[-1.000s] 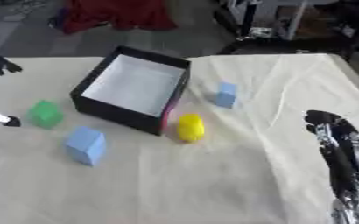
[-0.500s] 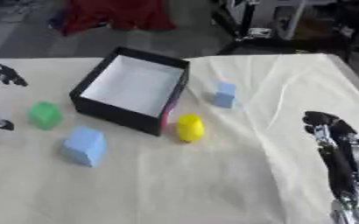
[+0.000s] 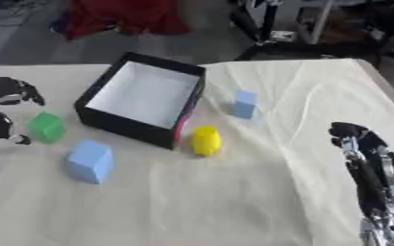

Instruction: Pick up objects on the table and place them in the box.

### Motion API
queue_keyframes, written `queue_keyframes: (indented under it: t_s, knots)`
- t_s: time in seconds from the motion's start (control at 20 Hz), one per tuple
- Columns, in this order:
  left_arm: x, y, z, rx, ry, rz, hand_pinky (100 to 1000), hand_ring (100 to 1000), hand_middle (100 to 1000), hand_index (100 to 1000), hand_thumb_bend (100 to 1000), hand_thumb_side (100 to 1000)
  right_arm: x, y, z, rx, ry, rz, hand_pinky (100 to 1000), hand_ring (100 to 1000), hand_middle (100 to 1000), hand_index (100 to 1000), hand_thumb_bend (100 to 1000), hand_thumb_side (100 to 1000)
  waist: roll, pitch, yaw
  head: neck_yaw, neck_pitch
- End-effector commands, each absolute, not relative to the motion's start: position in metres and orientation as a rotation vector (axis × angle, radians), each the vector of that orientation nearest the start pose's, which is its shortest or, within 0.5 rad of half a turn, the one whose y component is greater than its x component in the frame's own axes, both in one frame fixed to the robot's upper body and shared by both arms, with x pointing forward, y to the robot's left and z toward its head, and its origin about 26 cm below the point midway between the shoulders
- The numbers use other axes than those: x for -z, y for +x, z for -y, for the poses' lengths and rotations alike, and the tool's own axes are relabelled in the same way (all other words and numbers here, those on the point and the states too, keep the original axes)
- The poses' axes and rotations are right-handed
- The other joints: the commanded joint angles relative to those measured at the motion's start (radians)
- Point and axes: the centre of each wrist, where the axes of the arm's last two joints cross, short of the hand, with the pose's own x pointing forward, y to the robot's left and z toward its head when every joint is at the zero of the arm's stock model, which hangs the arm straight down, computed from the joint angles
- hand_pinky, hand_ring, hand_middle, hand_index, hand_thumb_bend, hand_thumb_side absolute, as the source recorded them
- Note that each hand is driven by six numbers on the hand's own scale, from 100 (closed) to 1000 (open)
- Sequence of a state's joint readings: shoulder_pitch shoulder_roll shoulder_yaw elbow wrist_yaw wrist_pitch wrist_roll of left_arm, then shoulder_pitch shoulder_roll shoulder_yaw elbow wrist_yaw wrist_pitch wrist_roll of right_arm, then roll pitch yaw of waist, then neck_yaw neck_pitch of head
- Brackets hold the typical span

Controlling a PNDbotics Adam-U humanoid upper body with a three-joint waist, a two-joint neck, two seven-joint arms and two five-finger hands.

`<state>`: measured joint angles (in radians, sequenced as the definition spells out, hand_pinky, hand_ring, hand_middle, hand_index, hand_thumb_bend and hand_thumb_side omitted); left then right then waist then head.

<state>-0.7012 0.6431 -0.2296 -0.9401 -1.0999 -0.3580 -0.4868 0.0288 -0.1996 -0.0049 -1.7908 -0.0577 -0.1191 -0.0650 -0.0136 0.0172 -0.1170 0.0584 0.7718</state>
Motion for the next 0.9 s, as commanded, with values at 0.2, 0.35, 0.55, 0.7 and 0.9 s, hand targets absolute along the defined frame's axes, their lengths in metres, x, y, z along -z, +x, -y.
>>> queue_keyframes:
  t_s: [0.2,0.35,0.55,0.7,0.9]
  knots:
    - [-0.125,0.438,-0.376,1.852,0.912,0.879,829,757,739,813,545,255,-0.055,0.267,0.287,-0.096,-0.143,1.899,824,792,711,699,100,627,-0.001,-0.025,-0.004,-0.005,-0.002]
    - [-0.120,0.438,-0.375,1.842,0.905,0.894,822,748,723,725,468,230,-0.055,0.268,0.286,-0.095,-0.142,1.899,824,792,711,698,100,628,-0.002,-0.025,-0.007,-0.004,-0.002]
    - [-0.123,0.438,-0.377,1.830,0.923,0.929,819,740,706,531,374,202,-0.055,0.268,0.286,-0.094,-0.142,1.900,823,792,711,699,100,629,-0.001,-0.025,-0.008,-0.004,-0.002]
    - [-0.136,0.438,-0.379,1.823,0.961,0.942,824,741,708,480,339,181,-0.055,0.268,0.287,-0.094,-0.144,1.900,824,792,711,698,100,630,-0.001,-0.026,-0.007,-0.005,-0.002]
    - [-0.173,0.438,-0.380,1.821,1.038,0.975,829,742,706,468,343,189,-0.055,0.267,0.288,-0.095,-0.148,1.897,823,792,712,698,100,632,0.001,-0.028,-0.005,-0.007,-0.002]
